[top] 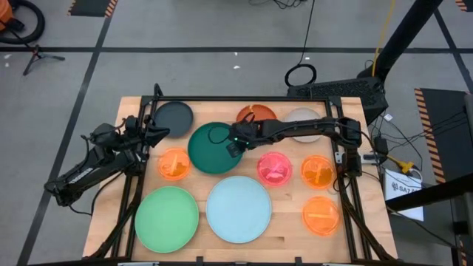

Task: Stack plastic plates
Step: Stack the green plate on top of the light blue plate, then adjust the stacked plates, then stack the light green plate on top of the green plate

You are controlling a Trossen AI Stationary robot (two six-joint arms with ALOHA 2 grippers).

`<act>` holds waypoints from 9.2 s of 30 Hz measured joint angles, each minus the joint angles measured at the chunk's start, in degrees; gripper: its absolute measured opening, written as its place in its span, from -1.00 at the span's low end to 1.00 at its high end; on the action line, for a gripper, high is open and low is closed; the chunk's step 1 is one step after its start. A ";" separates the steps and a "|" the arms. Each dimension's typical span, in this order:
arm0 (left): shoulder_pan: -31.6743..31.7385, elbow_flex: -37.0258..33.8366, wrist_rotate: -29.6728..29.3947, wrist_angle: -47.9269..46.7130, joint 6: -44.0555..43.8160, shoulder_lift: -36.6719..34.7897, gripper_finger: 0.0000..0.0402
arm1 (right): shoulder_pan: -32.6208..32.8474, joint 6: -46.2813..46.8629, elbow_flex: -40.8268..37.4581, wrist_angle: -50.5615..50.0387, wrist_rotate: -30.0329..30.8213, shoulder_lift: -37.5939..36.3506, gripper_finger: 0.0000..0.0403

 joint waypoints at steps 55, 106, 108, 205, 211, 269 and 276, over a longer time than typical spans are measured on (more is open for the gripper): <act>0.00 0.00 0.00 -1.54 0.15 -0.01 -0.77 | -1.58 2.43 0.00 9.87 -0.45 10.61 -0.87; 0.00 0.00 0.02 -2.00 -1.05 -0.02 -0.77 | 10.87 -18.31 -17.16 17.32 -26.84 -8.01 -0.98; 0.00 0.00 0.02 -2.00 -1.09 -0.02 -0.77 | 10.86 -18.13 -18.01 17.47 -26.53 -8.01 -0.98; -0.02 -0.02 0.02 -1.02 -4.64 -0.02 -0.77 | 22.77 -31.32 3.41 0.27 -12.20 11.16 -0.99; -0.02 -0.02 0.04 -0.99 -4.90 -0.02 -0.77 | 22.52 -31.94 3.41 -0.34 -9.07 11.13 -0.99; -3.22 -0.02 0.14 -2.44 -4.65 -0.02 -0.77 | 14.54 -52.86 2.68 7.85 6.23 3.63 -0.99; -7.49 -0.02 -3.19 -0.74 -5.24 0.42 -0.77 | 17.20 -54.90 -8.87 17.53 6.04 -5.43 -0.99</act>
